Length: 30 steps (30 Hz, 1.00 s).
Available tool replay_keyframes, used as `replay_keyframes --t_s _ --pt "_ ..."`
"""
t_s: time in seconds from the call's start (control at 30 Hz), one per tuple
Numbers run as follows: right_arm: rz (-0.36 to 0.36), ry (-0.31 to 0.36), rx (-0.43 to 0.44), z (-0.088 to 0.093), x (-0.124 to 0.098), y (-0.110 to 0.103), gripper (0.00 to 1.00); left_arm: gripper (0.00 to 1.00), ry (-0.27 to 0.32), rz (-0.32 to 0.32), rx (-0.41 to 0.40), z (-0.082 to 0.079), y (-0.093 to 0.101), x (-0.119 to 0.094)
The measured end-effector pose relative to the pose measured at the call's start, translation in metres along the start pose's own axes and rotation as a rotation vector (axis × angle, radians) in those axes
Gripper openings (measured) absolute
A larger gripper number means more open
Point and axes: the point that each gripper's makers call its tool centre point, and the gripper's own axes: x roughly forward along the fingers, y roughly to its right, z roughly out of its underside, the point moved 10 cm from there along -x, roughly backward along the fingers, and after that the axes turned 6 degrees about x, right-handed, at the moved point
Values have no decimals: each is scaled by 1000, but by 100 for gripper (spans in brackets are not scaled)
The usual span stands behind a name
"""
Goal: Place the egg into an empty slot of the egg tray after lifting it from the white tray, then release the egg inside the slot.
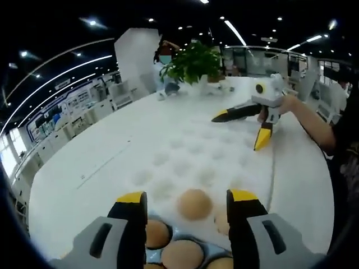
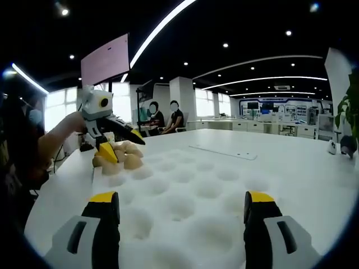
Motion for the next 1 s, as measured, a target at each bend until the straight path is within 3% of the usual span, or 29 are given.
replay_keyframes --t_s 0.2,0.23,0.33,0.5,0.53,0.63,0.73,0.83,1.0 --pt "-1 2 1 0 0 0 96 49 -45 78 64 7 -17 8" --pt "-1 3 1 0 0 0 96 48 -38 119 106 6 -19 9" --pt "-7 11 5 0 0 1 96 45 -2 179 107 4 -20 11" --pt "-6 9 3 0 0 0 96 36 -43 250 215 6 -21 19" --pt "-6 9 4 0 0 0 96 34 -12 282 198 4 -21 21" --pt "-7 11 4 0 1 1 96 34 -17 304 221 3 -25 24" --pt "-8 12 5 0 1 1 96 32 5 369 156 6 -28 29" --pt "-9 15 6 0 1 1 96 33 -4 379 38 11 -33 32" --pt "-8 13 5 0 1 1 96 34 -1 373 23 10 -33 35"
